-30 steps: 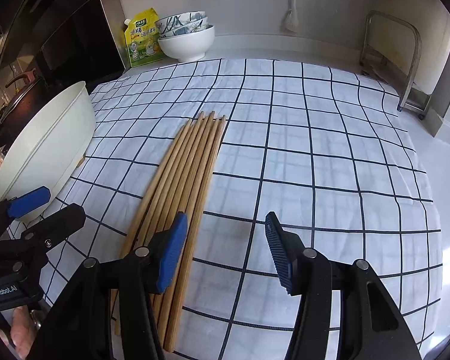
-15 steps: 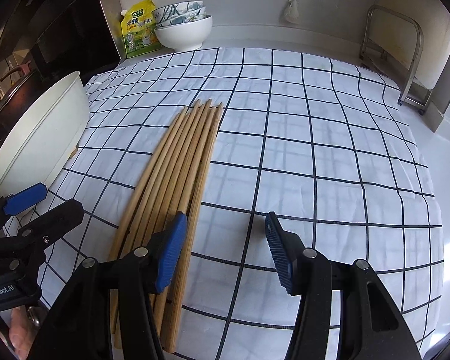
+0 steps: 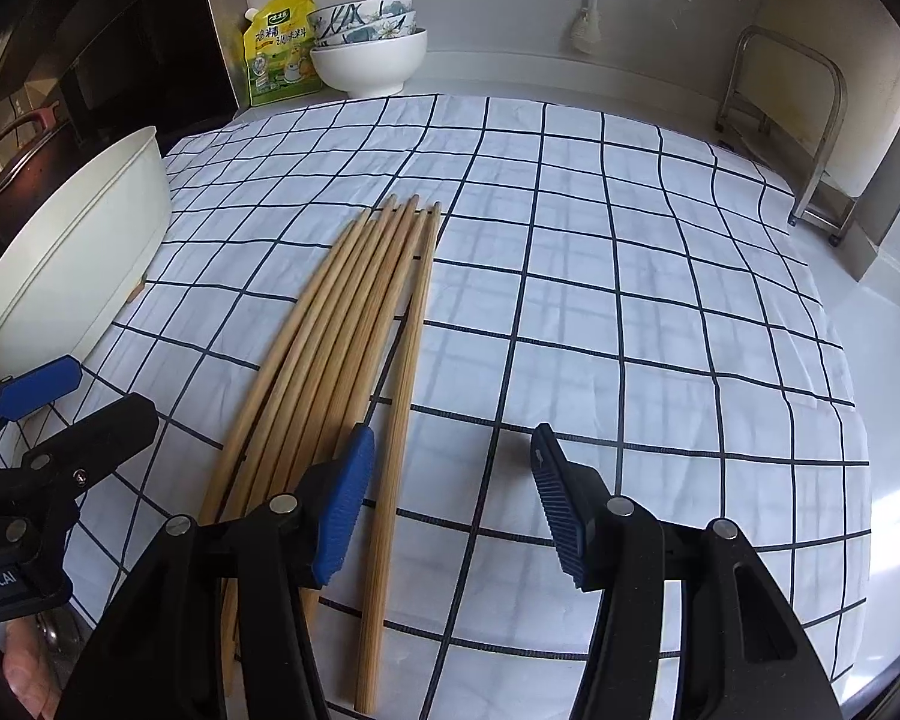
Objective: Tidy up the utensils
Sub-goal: 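Push one chopstick out of the row with the right tool while the left tool separates another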
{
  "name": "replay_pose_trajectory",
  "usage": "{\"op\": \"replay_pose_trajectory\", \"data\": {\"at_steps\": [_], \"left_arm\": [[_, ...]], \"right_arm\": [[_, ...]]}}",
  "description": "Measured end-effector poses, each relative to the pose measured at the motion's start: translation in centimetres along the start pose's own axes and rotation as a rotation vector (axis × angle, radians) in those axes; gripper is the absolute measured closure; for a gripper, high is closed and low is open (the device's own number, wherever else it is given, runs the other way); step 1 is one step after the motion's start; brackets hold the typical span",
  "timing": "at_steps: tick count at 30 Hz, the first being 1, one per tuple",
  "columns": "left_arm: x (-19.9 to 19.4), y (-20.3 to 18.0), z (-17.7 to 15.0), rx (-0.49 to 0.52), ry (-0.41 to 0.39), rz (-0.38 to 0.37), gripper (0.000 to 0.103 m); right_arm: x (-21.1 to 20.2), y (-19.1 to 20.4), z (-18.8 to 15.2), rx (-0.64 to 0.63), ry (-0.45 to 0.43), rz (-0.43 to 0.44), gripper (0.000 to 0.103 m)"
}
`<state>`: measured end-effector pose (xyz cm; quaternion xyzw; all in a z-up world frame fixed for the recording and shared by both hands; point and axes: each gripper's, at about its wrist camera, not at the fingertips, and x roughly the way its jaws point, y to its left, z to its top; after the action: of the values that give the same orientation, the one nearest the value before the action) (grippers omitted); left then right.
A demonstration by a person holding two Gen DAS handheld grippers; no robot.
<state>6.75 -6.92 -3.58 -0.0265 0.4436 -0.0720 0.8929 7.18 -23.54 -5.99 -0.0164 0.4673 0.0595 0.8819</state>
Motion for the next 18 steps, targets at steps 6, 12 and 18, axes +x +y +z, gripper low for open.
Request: {"op": "replay_pose_trajectory", "data": {"at_steps": [6, 12, 18], "left_arm": [[0.4, -0.6, 0.4, 0.005, -0.011, 0.003, 0.012], [1.8, -2.1, 0.9, 0.044, -0.004, 0.016, 0.012], [3.5, -2.6, 1.0, 0.060, 0.029, 0.031, 0.012]], "right_arm": [[0.0, -2.2, 0.1, 0.051, -0.005, -0.018, 0.051], [-0.4, -3.8, 0.1, 0.092, -0.015, -0.006, 0.051], [-0.3, -4.1, 0.0, 0.098, -0.016, 0.010, 0.051]]}}
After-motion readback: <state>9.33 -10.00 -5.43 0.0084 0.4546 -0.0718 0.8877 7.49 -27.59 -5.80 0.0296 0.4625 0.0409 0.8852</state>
